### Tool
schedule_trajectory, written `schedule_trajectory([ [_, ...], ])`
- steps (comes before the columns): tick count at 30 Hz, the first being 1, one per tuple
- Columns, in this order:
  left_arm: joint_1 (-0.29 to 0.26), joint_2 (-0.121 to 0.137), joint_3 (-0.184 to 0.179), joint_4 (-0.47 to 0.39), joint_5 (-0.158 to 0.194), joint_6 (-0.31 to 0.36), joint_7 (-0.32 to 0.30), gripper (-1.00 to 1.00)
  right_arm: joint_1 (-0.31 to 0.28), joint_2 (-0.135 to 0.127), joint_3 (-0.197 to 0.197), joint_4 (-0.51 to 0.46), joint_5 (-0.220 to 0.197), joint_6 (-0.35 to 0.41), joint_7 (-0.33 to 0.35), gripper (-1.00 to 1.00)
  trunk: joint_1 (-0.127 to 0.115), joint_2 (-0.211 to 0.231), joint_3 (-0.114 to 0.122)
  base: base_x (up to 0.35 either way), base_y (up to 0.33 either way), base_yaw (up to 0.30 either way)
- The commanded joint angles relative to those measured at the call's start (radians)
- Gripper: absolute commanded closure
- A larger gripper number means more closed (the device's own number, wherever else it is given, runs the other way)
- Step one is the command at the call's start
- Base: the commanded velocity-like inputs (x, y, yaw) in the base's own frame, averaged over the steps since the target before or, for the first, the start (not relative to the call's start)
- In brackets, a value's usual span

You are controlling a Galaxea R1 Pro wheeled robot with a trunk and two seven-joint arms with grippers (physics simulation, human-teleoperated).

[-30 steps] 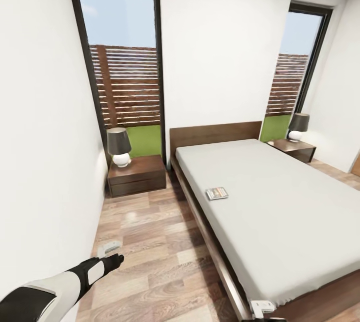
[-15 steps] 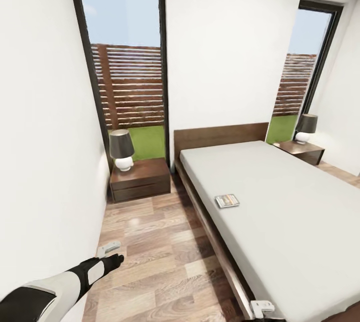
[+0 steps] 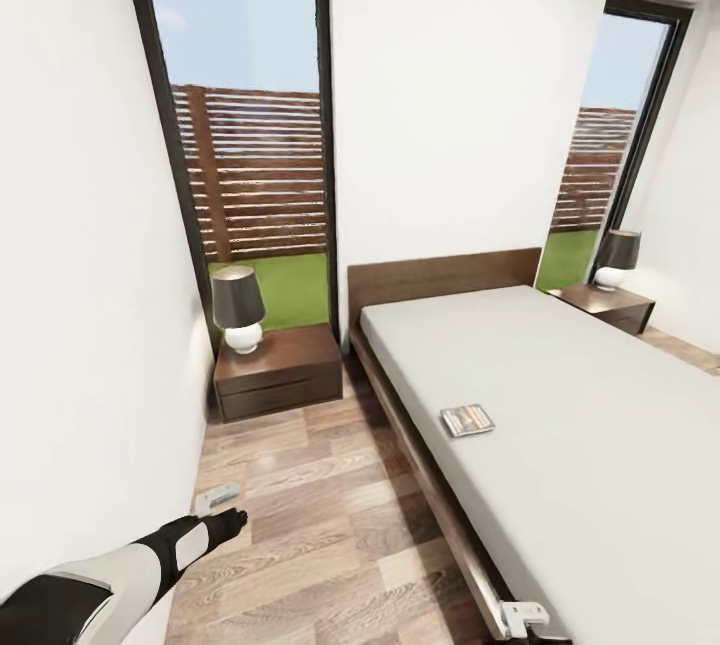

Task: In the bedroom, move the book from the bed onto either nightstand, and place the two sandals side by side next to the bed.

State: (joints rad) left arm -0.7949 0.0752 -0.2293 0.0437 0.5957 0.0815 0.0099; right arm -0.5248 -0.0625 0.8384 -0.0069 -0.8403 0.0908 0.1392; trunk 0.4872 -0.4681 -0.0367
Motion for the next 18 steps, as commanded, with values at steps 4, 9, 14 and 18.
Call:
schedule_trajectory([
  [4,-0.001,0.000,-0.008,0.001,0.009,0.003,0.001,-1.00,-0.001,0.000,0.008,-0.001,-0.010,0.004,0.003,-1.00,0.001,-0.002,-0.002,0.335,0.011,-0.237],
  [9,-0.001,0.000,-0.008,0.001,0.009,0.003,0.001,-1.00,-0.001,0.000,0.008,-0.001,-0.010,0.004,0.003,-1.00,0.001,-0.002,-0.002,0.175,0.004,-0.166],
  [14,-0.001,0.000,-0.008,0.001,0.009,0.003,0.001,-1.00,-0.001,0.000,0.008,-0.001,-0.010,0.004,0.003,-1.00,0.001,-0.002,-0.002,0.027,0.001,-0.026],
  [18,-0.001,0.000,-0.008,0.001,0.009,0.003,0.001,-1.00,-0.001,0.000,0.008,-0.001,-0.010,0.004,0.003,-1.00,0.001,-0.002,-0.002,0.031,0.001,-0.006],
])
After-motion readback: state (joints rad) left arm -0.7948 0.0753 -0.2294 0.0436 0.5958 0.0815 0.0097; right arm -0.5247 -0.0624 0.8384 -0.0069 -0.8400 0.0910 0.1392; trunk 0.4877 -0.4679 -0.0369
